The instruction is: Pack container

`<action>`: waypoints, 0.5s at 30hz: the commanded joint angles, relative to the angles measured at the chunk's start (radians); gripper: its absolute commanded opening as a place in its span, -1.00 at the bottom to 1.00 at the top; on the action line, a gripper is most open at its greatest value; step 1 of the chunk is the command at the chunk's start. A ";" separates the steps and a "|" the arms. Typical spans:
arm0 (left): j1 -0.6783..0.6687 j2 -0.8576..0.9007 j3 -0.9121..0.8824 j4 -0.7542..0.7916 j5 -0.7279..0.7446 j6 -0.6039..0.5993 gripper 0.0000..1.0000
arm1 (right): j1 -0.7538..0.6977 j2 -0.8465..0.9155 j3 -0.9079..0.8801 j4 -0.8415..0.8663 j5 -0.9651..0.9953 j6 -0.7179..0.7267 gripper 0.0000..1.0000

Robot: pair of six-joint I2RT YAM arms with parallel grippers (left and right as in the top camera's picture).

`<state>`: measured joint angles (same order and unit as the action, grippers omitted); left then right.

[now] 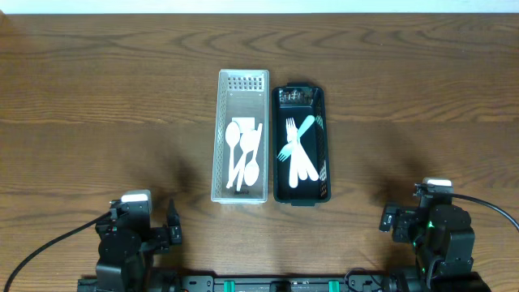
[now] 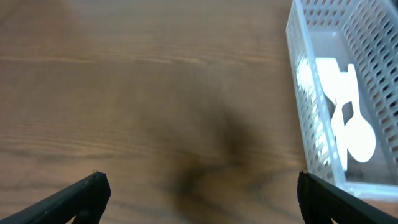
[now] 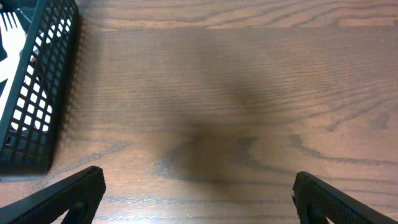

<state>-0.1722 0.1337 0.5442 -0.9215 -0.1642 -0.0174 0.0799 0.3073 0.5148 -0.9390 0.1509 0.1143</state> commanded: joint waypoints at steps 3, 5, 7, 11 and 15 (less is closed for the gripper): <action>-0.004 -0.004 0.000 -0.014 -0.005 0.018 0.96 | 0.011 -0.006 -0.005 -0.001 -0.001 0.012 0.99; -0.004 -0.004 0.000 -0.014 -0.005 0.018 0.96 | 0.011 -0.006 -0.005 -0.001 -0.001 0.012 0.99; -0.004 -0.004 0.000 -0.014 -0.005 0.018 0.96 | 0.011 -0.014 -0.005 -0.002 -0.001 0.012 0.98; -0.004 -0.004 0.000 -0.014 -0.005 0.018 0.96 | 0.012 -0.068 -0.005 -0.009 -0.001 0.011 0.99; -0.004 -0.004 0.000 -0.014 -0.005 0.018 0.96 | 0.012 -0.174 -0.008 -0.042 -0.010 0.012 0.98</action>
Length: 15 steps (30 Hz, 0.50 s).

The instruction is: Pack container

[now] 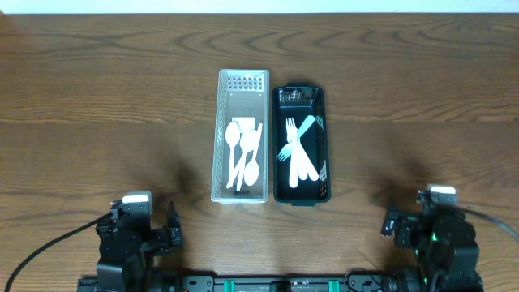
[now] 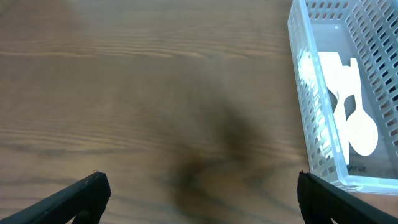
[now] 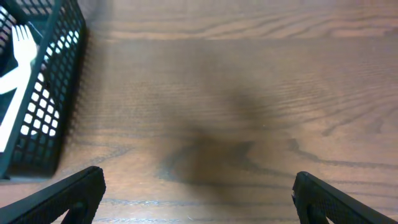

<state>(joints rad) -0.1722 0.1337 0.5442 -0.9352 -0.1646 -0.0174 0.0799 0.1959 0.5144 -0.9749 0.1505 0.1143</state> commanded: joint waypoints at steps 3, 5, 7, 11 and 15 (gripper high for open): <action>-0.004 -0.004 0.000 0.000 -0.005 0.018 0.96 | 0.012 -0.148 -0.037 0.031 -0.013 0.011 0.98; -0.004 -0.004 0.000 0.000 -0.005 0.018 0.96 | 0.011 -0.195 -0.087 0.124 -0.016 -0.001 0.98; -0.004 -0.004 0.000 0.000 -0.005 0.018 0.96 | 0.013 -0.183 -0.152 0.282 -0.046 -0.045 0.99; -0.004 -0.004 0.000 0.000 -0.005 0.018 0.96 | 0.013 -0.191 -0.327 0.722 -0.080 -0.133 0.99; -0.004 -0.004 0.000 0.000 -0.005 0.018 0.96 | 0.013 -0.191 -0.503 1.089 -0.080 -0.202 0.99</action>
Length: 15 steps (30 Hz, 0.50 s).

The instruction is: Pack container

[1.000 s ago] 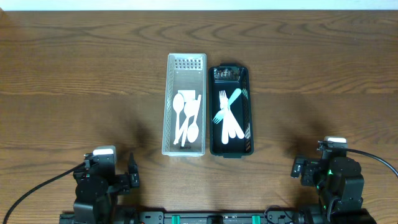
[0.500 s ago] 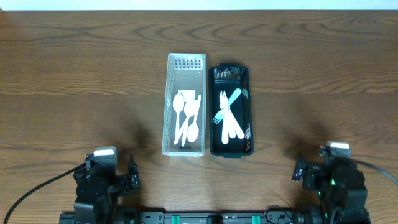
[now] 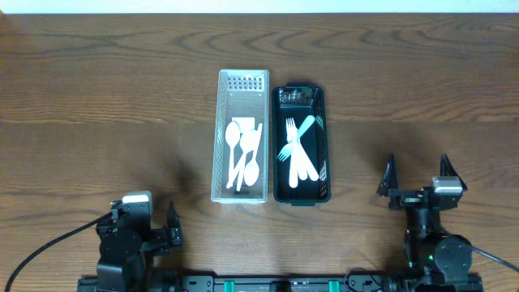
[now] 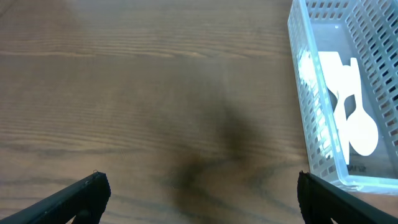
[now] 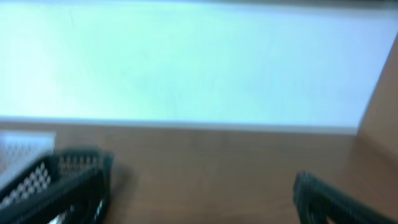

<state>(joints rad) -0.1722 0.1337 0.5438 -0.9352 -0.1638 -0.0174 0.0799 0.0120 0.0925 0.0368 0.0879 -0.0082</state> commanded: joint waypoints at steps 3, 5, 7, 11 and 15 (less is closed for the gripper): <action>-0.004 -0.004 0.000 0.000 -0.005 0.018 0.96 | 0.013 -0.007 -0.088 -0.013 -0.021 -0.064 0.98; -0.004 -0.004 0.000 0.000 -0.005 0.018 0.96 | 0.012 -0.007 -0.087 -0.078 -0.017 -0.064 0.98; -0.004 -0.004 0.000 0.000 -0.005 0.018 0.96 | 0.012 -0.002 -0.087 -0.104 -0.018 -0.064 0.98; -0.004 -0.004 0.000 0.000 -0.005 0.018 0.96 | 0.012 0.000 -0.087 -0.105 -0.017 -0.064 0.98; -0.004 -0.004 0.000 0.000 -0.005 0.018 0.96 | 0.012 0.000 -0.087 -0.105 -0.017 -0.064 0.99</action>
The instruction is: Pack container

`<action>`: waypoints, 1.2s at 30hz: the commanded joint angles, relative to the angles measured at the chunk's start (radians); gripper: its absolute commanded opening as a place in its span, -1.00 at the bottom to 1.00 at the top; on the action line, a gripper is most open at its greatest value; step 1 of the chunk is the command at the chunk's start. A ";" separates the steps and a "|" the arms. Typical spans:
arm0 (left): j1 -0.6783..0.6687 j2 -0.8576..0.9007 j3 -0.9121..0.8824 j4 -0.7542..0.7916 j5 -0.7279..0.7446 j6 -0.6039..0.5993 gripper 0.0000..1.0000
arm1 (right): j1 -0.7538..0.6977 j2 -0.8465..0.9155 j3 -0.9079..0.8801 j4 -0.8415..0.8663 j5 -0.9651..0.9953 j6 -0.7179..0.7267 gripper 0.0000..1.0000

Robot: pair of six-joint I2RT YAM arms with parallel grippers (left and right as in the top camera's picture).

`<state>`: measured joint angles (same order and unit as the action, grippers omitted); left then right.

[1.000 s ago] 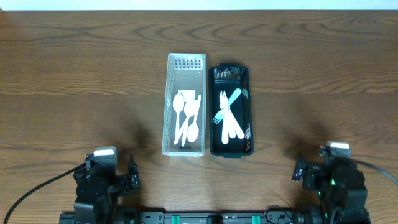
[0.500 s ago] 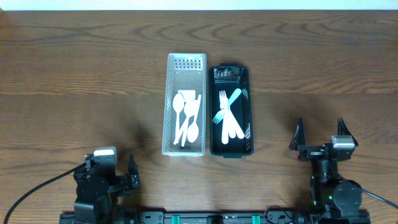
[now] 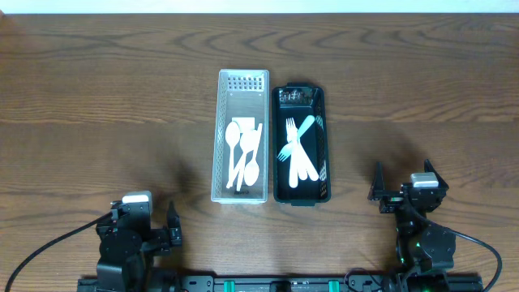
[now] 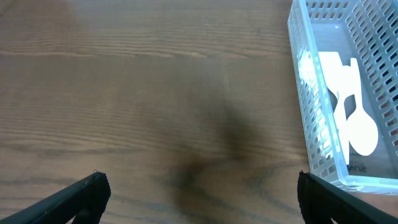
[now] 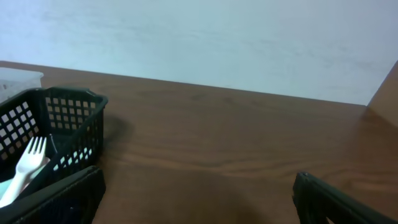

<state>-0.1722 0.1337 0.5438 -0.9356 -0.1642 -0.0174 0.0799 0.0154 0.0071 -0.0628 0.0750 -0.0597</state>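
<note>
A white slotted basket point(image 3: 220, 138) holds white spoons point(image 3: 243, 154); it shows at the right of the left wrist view point(image 4: 298, 93) with the spoons point(image 4: 354, 124). Beside it a black basket point(image 3: 322, 105) holds white forks point(image 3: 298, 150); the right wrist view catches its corner point(image 5: 68, 106) and one fork point(image 5: 28, 162). My left gripper point(image 3: 154, 234) is open near the front left edge, nothing between its fingers point(image 4: 81, 196). My right gripper point(image 3: 402, 188) is open at the front right, tipped level toward the far wall, empty.
Brown wooden table point(image 3: 97, 97) all round the two baskets. A pale wall point(image 5: 199, 37) rises behind the table's far edge in the right wrist view. The arm bases sit along the front edge.
My right gripper has shifted a little left and nearer the front; its view, blurred before, is now sharp on the black basket and wall. The left arm has not moved.
Both grippers stood open and empty near the front edge, looking down at the table. The left drew back slightly and stayed. The right drew back, then tipped up level toward the far wall, and now sits slightly further left. Baskets and cutlery stayed put.
</note>
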 commanded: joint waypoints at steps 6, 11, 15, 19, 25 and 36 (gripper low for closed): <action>-0.004 -0.004 0.000 0.000 -0.005 0.018 0.96 | 0.012 -0.003 -0.002 -0.005 -0.004 -0.013 0.98; -0.004 -0.004 0.000 0.000 -0.005 0.018 0.96 | 0.012 -0.003 -0.002 -0.005 -0.004 -0.013 0.98; -0.004 -0.004 0.000 0.000 -0.005 0.017 0.96 | 0.012 -0.003 -0.002 -0.005 -0.004 -0.013 0.98; -0.004 -0.004 0.000 0.000 -0.005 0.018 0.96 | 0.012 -0.003 -0.002 -0.005 -0.004 -0.013 0.99; 0.086 -0.050 -0.019 -0.004 0.027 0.016 0.96 | 0.012 -0.003 -0.002 -0.005 -0.004 -0.013 0.99; 0.122 -0.132 -0.335 0.619 0.063 0.026 0.96 | 0.012 -0.003 -0.002 -0.005 -0.004 -0.013 0.99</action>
<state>-0.0586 0.0101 0.2760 -0.4213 -0.1135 -0.0055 0.0799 0.0154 0.0071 -0.0631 0.0750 -0.0628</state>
